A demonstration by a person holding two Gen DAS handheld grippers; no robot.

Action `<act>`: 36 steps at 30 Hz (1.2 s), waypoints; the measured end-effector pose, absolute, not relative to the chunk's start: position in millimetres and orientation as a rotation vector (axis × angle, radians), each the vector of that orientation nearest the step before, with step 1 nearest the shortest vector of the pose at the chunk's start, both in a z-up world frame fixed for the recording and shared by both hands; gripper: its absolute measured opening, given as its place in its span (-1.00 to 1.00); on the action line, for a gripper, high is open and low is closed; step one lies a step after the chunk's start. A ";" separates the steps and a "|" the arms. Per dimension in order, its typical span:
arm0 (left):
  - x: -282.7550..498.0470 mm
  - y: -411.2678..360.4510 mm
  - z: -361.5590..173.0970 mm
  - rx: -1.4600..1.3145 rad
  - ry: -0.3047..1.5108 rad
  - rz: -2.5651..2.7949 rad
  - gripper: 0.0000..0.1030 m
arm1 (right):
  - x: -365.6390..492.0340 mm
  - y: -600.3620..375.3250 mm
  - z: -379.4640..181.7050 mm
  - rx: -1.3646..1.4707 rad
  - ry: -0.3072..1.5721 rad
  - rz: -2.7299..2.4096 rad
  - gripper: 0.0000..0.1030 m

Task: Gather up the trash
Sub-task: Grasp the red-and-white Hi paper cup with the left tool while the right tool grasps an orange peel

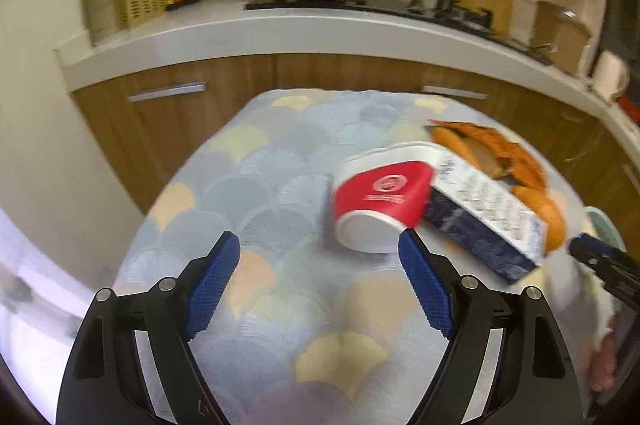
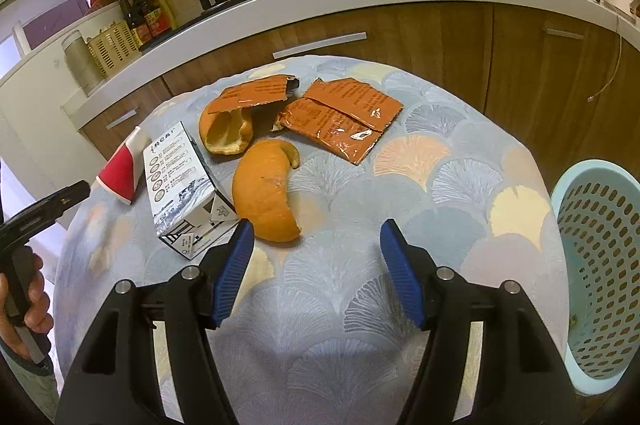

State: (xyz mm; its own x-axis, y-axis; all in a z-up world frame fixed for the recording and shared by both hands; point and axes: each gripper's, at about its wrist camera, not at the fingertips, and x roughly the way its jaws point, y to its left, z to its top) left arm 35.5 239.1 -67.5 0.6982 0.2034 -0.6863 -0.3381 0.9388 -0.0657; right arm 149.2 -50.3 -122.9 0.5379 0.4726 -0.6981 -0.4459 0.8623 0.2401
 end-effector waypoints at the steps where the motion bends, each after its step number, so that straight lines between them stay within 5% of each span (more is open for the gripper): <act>1: 35.6 238.0 -67.2 -0.201 0.734 0.282 0.55 | 149.4 -50.0 -123.1 0.033 0.842 0.544 0.21; 12: 85.2 254.5 -87.5 -0.372 0.750 0.086 0.53 | 148.2 -45.1 -122.4 0.001 0.844 0.546 0.21; 14: 90.5 255.5 -91.0 -0.405 0.746 0.065 0.31 | 148.3 -38.9 -120.3 -0.021 0.846 0.557 0.21; 19: 90.6 251.0 -95.1 -0.408 0.721 0.059 0.26 | 153.2 -17.0 -109.7 -0.059 0.838 0.585 0.21; 36: 63.8 255.8 -85.0 -0.454 0.546 0.096 0.26 | 185.6 18.6 -123.3 -0.037 0.959 0.565 -0.02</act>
